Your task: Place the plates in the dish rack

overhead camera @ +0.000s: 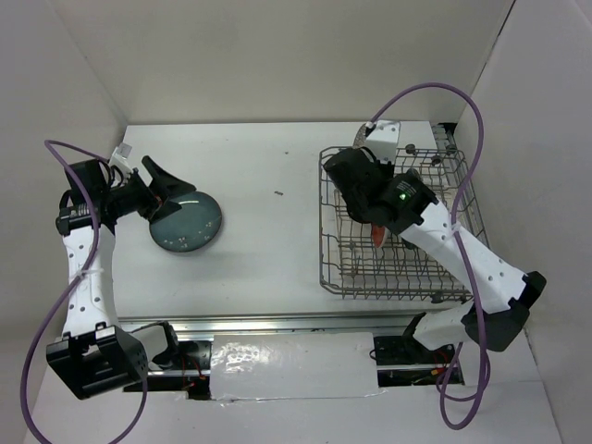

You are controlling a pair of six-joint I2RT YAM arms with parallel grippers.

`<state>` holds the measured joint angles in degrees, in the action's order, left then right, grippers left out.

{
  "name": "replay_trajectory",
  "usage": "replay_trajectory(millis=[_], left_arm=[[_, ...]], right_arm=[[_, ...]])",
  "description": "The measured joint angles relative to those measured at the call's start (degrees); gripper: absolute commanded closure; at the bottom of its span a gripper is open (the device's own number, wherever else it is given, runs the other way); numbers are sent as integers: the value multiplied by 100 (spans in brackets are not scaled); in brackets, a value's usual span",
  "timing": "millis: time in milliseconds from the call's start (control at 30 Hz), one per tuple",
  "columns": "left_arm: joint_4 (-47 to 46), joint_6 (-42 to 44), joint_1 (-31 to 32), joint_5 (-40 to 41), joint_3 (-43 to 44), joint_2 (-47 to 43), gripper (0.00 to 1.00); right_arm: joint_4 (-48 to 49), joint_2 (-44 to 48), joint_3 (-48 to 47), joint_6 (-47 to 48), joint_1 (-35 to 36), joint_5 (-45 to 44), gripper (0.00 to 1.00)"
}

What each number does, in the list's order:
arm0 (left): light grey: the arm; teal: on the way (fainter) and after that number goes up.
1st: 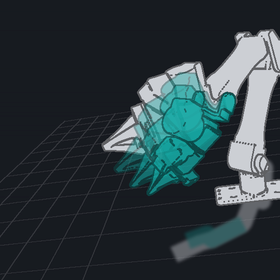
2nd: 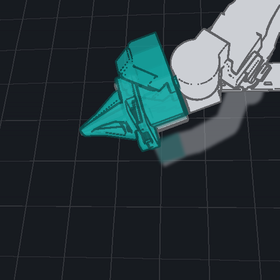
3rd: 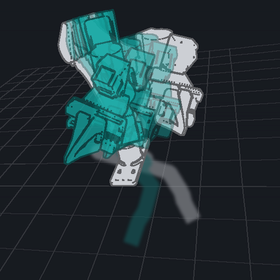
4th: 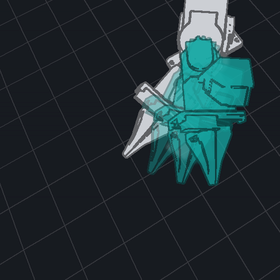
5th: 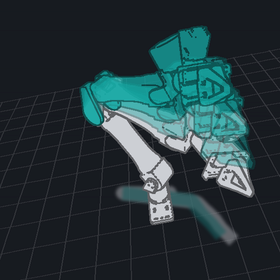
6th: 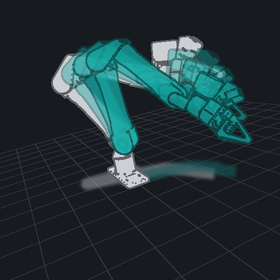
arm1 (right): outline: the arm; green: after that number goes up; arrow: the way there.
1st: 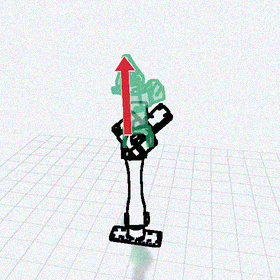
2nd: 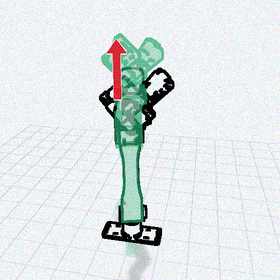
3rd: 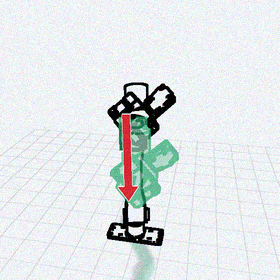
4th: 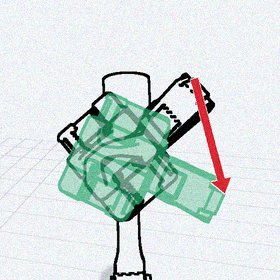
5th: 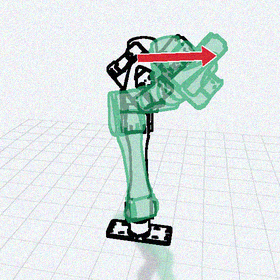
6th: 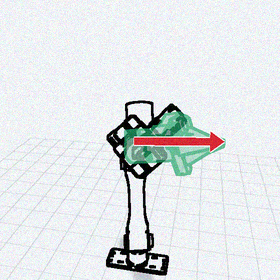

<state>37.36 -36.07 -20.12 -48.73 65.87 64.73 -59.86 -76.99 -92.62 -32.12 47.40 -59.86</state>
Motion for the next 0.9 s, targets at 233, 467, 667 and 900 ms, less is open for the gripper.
replay_trajectory(millis=[233,467,667,900], left_arm=[[2,9,0,94,-28,9,1],[7,37,0,153,-85,44,3],[15,146,0,247,-83,127,3],[15,149,0,317,-85,190,3]], right_arm=[[-72,-87,136,2,24,-232,100],[-94,-94,614,48,37,-173,100],[-42,-98,841,63,17,13,100],[13,-173,1091,39,-98,225,100]])
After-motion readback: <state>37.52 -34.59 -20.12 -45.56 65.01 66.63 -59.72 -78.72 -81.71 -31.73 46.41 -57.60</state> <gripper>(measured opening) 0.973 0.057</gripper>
